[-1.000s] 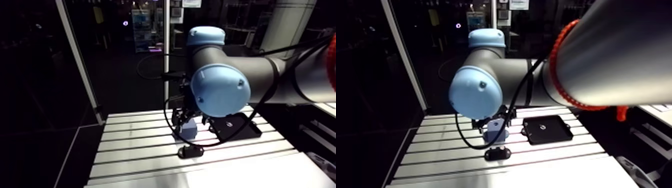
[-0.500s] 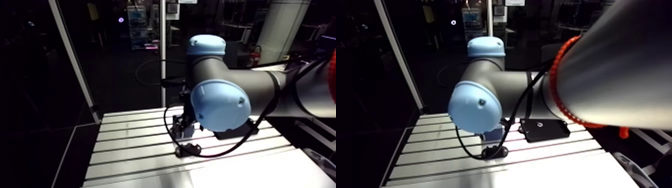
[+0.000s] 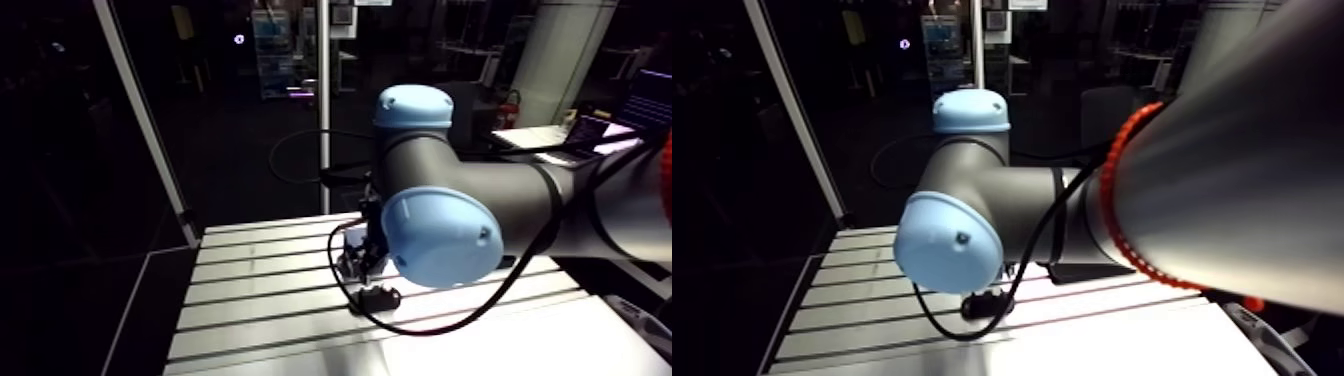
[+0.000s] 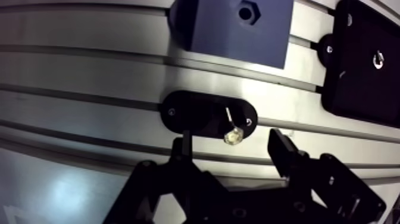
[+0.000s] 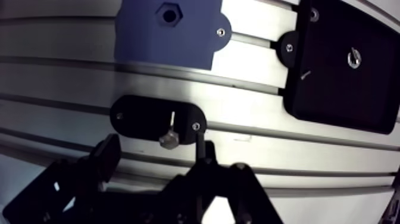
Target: Pick up the M10 bolt and insert it into the hex recess until seated.
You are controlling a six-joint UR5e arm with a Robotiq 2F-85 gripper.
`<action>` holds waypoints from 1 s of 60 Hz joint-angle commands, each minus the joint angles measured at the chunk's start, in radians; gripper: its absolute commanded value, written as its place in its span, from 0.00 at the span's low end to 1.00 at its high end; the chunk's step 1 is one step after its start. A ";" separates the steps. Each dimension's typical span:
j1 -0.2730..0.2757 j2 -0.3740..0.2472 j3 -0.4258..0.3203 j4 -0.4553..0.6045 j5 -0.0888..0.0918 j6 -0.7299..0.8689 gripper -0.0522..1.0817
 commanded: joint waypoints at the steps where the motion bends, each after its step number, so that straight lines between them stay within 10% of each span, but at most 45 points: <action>1: -0.012 0.001 0.012 -0.004 0.000 -0.011 0.29; 60: -0.012 0.036 0.024 -0.061 -0.003 -0.014 0.35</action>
